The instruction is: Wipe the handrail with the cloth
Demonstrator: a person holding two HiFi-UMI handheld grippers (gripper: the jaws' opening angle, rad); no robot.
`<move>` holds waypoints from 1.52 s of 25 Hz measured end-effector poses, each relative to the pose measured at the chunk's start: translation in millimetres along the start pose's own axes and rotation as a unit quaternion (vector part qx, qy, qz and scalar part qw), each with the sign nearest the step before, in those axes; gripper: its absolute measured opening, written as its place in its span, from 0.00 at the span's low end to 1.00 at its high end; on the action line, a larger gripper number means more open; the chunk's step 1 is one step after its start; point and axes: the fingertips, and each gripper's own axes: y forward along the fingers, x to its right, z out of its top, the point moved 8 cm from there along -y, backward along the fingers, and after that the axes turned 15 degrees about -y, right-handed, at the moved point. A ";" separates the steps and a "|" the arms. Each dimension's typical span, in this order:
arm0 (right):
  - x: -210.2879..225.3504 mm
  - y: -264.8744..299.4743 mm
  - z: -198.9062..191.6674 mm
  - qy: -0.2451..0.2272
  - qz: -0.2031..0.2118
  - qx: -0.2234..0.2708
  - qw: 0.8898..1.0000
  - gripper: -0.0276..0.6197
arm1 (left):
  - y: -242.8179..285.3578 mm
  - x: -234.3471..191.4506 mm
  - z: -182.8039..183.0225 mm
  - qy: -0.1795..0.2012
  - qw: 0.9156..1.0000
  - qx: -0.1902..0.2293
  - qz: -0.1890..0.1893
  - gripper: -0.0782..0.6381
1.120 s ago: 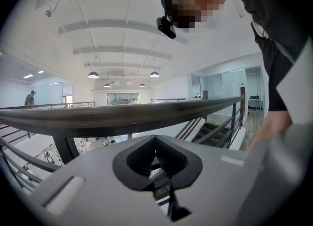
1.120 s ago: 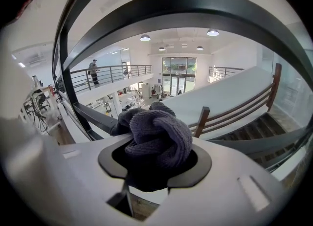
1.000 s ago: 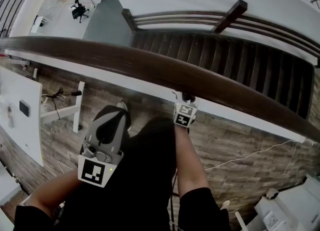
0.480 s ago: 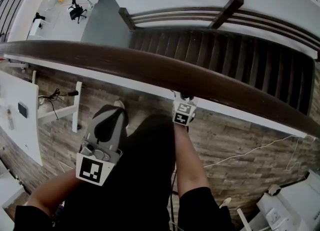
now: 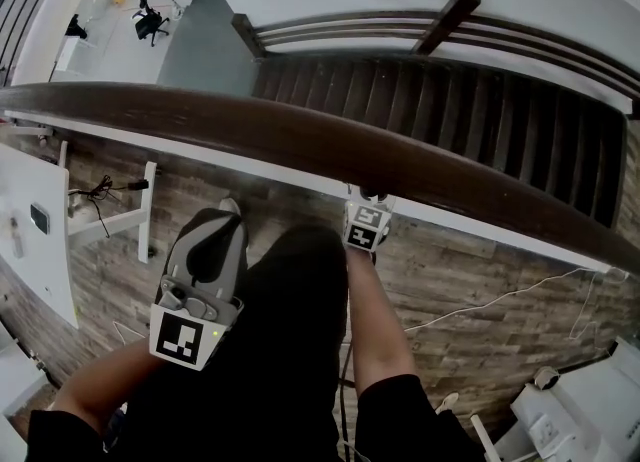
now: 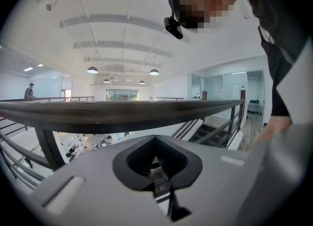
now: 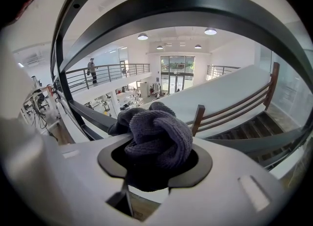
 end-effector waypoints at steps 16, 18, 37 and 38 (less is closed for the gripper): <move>22.8 -17.5 -0.3 0.025 -0.030 -0.014 0.999 0.32 | -2.5 1.8 -0.4 -0.021 1.000 0.014 -0.004 0.11; 15.8 -26.3 6.0 0.033 -0.034 -0.010 0.999 0.32 | -2.6 -6.5 3.9 -0.034 0.999 0.025 0.000 0.11; -58.5 -198.1 140.6 -0.015 -0.018 0.170 0.985 0.32 | -8.3 -70.4 51.2 -0.047 0.996 0.052 -0.053 0.11; -60.5 -207.1 149.7 -0.016 -0.014 0.188 0.982 0.32 | -5.8 -71.5 55.7 -0.045 0.996 0.055 -0.062 0.11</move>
